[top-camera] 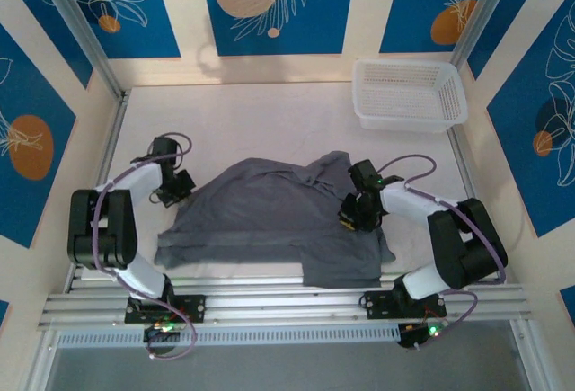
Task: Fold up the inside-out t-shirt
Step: Smooth out the T-shirt at the center of the table.
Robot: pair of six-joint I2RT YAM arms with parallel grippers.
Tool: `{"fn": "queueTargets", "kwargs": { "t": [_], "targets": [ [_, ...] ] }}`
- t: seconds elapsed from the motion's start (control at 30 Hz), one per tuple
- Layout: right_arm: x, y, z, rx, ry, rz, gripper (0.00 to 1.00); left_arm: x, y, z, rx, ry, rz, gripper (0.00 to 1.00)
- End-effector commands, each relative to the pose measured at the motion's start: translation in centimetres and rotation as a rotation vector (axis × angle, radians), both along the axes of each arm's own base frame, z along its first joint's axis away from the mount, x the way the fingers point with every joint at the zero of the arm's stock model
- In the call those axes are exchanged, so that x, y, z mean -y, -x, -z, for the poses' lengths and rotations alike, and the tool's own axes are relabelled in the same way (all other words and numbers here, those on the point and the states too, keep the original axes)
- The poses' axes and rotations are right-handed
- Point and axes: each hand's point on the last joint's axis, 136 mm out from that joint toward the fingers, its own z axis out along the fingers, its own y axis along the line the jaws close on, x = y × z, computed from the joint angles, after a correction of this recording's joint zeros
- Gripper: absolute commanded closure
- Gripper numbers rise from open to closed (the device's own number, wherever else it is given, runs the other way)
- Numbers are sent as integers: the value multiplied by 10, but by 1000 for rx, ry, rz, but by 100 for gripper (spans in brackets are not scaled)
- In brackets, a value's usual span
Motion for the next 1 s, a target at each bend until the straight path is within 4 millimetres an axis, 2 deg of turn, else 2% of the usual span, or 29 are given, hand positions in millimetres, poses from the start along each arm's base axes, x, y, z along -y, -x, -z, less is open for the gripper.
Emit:
{"fn": "queueTargets", "kwargs": {
  "t": [0.0, 0.1, 0.27, 0.4, 0.53, 0.6, 0.73, 0.87, 0.97],
  "targets": [
    [6, 6, 7, -23, 19, 14, 88, -12, -18, -48, 134, -82, 2, 100],
    [6, 6, 6, -24, 22, 11, 88, -20, -21, -61, 182, -122, -8, 100],
    [8, 7, 6, -30, 29, 9, 88, -26, -19, -59, 169, -148, -31, 100],
    [7, 7, 6, -29, 29, 7, 88, -54, -17, -54, 141, -236, -104, 100],
    [7, 8, 6, -37, 28, 5, 88, -78, -19, -49, 124, -207, -196, 79],
    [7, 9, 5, -39, 27, 3, 87, -79, -22, -50, 143, -169, -210, 72],
    [-1, 6, -8, -22, -16, -11, 86, -58, -25, -58, 198, -57, -157, 64],
    [-11, -5, -35, 48, -60, -25, 85, -26, -10, -51, 179, 97, -112, 58],
    [-7, -20, -60, 121, -59, -23, 83, 0, 3, -50, 189, 193, -76, 47]
  ]
}}
